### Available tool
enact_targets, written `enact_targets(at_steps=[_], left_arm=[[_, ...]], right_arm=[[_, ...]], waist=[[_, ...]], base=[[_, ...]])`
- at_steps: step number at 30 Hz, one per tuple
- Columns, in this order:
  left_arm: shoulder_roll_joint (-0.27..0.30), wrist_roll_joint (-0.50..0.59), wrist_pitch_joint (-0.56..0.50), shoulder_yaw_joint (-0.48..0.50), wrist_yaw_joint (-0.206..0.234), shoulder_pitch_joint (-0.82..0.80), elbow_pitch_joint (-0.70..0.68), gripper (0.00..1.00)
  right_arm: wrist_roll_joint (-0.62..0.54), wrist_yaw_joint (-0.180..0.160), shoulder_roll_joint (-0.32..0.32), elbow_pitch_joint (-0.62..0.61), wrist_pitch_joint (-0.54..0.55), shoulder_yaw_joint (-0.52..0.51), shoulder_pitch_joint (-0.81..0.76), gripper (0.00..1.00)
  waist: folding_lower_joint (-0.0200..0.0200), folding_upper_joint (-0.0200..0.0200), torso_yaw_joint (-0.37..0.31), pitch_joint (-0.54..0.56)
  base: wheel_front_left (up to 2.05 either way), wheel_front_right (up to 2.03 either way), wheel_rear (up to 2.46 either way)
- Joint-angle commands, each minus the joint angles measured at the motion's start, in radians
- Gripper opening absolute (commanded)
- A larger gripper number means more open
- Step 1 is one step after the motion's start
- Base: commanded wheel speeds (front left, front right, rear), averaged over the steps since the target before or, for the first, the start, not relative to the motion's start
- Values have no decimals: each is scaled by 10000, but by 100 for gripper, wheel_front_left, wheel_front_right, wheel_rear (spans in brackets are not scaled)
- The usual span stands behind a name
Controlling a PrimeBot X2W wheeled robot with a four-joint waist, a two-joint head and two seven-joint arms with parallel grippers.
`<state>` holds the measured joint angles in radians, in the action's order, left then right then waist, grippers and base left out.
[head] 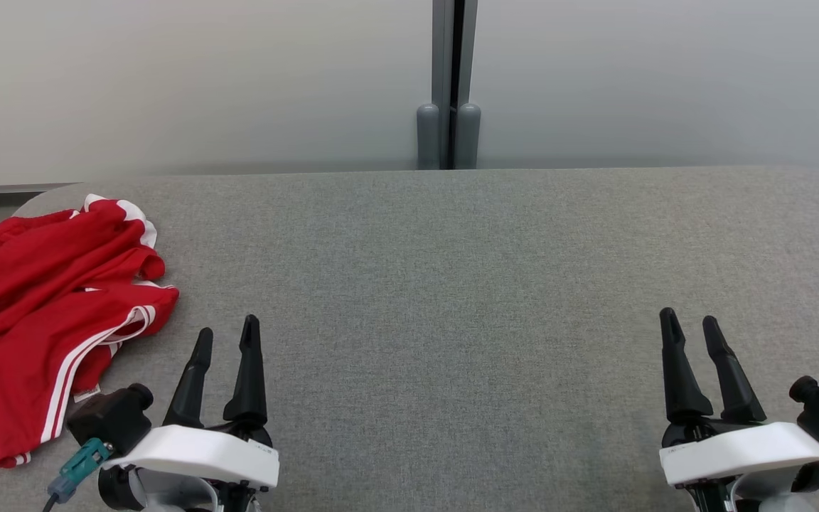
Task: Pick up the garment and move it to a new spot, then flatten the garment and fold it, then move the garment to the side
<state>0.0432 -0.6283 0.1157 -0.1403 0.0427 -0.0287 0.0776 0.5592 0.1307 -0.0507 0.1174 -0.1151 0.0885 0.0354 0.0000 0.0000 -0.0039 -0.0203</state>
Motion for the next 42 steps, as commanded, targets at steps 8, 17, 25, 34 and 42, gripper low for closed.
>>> enact_targets(at_steps=[8, 17, 25, 34, 42], left_arm=[[74, 957, 289, -122, -18, 44, -180, 100], [72, 1753, 520, -296, -136, 96, -157, 100], [70, 2246, 686, -321, -71, 165, -186, 100], [77, 2642, 891, -318, 10, 260, -167, 100], [80, 3110, 1059, -176, 64, 220, 402, 100]], right_arm=[[-992, 0, 8, 51, -305, -82, -12, 100], [-1878, 0, 7, -47, -529, 97, -71, 100], [-2454, 0, 3, -45, -698, -141, -122, 100], [-3118, 0, -3, 212, -910, -290, -172, 100], [-4021, 0, -8, 431, -1074, -134, -201, 100]], waist=[[0, 0, -12, 5], [0, 0, -13, 11], [0, 0, 10, -20], [0, 0, -1, -48], [0, 0, 16, -67]], base=[[0, 0, 0], [0, 0, 0], [0, 0, 0], [0, 0, 0], [0, 0, 0]])
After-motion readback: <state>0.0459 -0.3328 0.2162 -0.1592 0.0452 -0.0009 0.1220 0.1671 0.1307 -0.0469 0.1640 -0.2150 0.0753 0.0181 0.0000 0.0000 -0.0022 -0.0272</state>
